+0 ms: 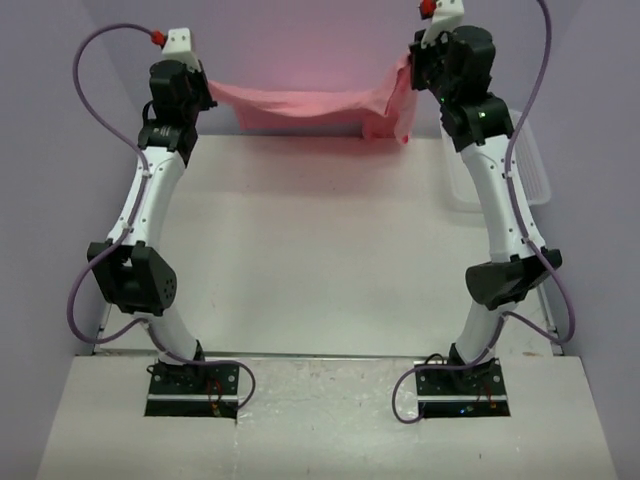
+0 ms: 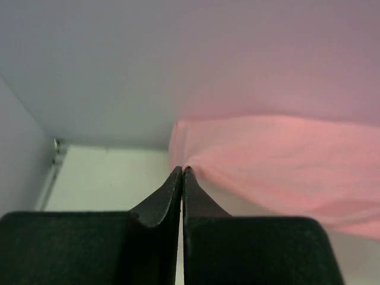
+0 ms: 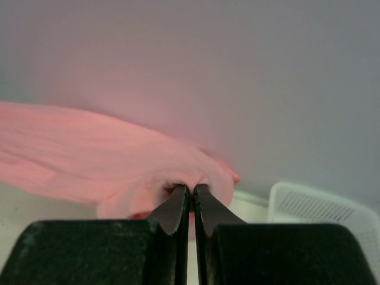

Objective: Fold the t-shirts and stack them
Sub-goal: Flatten out the tshirt

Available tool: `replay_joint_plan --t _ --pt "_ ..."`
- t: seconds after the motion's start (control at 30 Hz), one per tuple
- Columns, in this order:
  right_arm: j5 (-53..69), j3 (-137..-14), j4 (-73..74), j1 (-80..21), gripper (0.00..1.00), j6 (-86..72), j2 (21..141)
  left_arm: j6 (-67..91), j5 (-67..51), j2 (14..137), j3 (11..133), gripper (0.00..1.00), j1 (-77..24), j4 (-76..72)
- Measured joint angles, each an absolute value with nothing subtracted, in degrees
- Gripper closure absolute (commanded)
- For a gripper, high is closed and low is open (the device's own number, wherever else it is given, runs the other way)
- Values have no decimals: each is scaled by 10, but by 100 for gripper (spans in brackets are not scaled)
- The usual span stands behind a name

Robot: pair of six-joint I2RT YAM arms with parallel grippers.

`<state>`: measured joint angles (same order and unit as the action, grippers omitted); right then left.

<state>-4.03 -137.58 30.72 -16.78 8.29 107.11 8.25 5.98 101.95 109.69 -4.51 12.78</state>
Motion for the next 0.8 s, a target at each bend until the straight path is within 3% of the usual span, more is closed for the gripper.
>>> replay_joint_plan --t 0.23,0.37,0.57,0.8 --pt "-24 -1009 316 -183 100 -38 1060 174 83 1057 884 100 -45 177" --pt "-55 -912 390 -241 100 -121 1040 240 107 1046 773 100 -45 249" --pt "-84 -845 443 -314 100 -214 859 320 111 875 651 100 -47 319" --pt "-111 -666 470 -350 100 -277 653 340 140 703 630 100 -50 373"
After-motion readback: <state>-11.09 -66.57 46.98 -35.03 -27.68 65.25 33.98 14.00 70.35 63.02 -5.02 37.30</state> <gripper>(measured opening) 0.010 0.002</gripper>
